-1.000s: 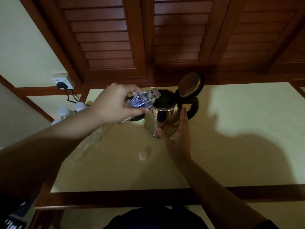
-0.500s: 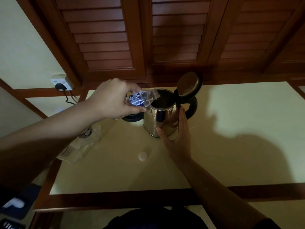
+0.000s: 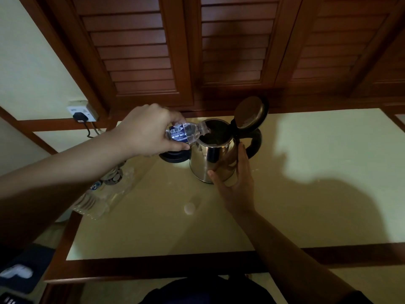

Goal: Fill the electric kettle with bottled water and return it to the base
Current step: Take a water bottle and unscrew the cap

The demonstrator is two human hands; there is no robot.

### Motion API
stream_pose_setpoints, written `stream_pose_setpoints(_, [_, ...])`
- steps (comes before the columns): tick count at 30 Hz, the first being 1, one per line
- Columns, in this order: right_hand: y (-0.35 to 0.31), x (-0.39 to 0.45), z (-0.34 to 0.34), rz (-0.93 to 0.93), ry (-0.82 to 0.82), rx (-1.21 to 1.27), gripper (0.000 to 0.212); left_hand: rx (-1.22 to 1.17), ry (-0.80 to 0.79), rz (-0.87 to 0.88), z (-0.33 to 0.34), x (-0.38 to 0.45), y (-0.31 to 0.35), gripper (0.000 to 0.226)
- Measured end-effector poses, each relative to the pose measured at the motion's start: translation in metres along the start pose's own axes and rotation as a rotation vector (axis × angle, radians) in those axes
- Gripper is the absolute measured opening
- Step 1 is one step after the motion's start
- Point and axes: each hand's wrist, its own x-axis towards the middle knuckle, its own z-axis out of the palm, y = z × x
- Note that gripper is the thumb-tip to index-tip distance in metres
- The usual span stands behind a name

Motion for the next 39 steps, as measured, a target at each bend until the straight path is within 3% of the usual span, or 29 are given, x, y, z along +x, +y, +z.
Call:
stream_pose_setpoints(22, [-0.0011, 0.0001, -0.0031, -0.012, -0.007, 0.048, 0.106, 0.114, -0.004, 0.102, -0.0046, 0.0061, -0.0017, 0.074])
stream_pose_setpoints(39, [0.0021, 0.0009, -0.0012, -0.012, -0.012, 0.052, 0.106, 0.214, 0.050, 0.174, -0.0093, 0.0065, -0.0011, 0.059])
